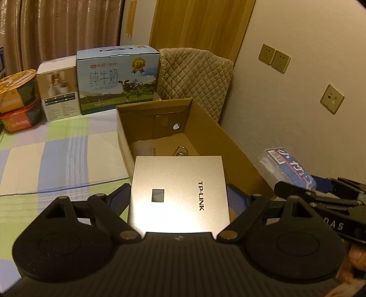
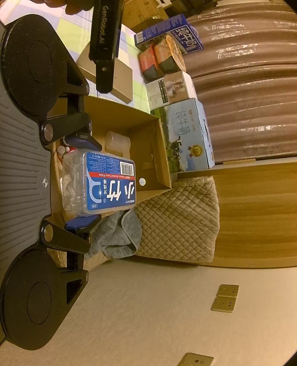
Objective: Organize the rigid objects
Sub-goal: 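Carry the gold panel and toothpick box with both grippers over the cardboard box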
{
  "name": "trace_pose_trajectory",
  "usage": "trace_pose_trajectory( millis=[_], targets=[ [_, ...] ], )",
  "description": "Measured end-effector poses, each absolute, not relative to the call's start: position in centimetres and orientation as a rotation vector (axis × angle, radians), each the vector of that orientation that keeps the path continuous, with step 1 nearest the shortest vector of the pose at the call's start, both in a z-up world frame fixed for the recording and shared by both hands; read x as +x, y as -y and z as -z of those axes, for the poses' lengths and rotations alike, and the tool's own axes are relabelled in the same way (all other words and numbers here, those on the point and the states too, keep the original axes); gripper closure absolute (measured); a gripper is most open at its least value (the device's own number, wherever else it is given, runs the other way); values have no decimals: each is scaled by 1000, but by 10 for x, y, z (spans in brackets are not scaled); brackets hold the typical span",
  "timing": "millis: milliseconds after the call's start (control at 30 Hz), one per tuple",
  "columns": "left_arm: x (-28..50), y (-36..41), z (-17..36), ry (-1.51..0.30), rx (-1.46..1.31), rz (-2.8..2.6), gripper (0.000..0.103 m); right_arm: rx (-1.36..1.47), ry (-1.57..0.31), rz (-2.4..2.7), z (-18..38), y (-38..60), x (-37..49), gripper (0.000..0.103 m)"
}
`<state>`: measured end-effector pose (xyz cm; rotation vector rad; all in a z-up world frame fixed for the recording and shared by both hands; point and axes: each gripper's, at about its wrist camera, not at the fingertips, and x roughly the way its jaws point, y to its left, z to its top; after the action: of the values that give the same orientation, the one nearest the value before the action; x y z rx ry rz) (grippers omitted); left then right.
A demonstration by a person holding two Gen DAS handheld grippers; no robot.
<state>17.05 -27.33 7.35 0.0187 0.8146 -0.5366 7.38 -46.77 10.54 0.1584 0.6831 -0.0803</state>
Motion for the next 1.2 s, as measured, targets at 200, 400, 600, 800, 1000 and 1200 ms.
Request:
trace_pose_trajectory(
  millis=[200, 400, 600, 800, 1000, 1200],
  targets=[
    [189, 289, -66, -836, 10, 539, 18, 169, -696, 89, -96, 477, 90, 49],
    [196, 300, -59, -846, 21, 546, 18, 171, -710, 86, -86, 481, 100, 49],
    [201, 304, -55, -852, 29, 549, 18, 167, -720, 84, -81, 483, 105, 49],
    [204, 309, -51, -858, 36, 557, 18, 170, -725, 86, -77, 485, 108, 49],
    [206, 314, -50, -861, 40, 565, 18, 172, -729, 92, -75, 487, 109, 49],
    [208, 314, -48, -863, 43, 561, 18, 174, -732, 95, -73, 489, 108, 49]
  ],
)
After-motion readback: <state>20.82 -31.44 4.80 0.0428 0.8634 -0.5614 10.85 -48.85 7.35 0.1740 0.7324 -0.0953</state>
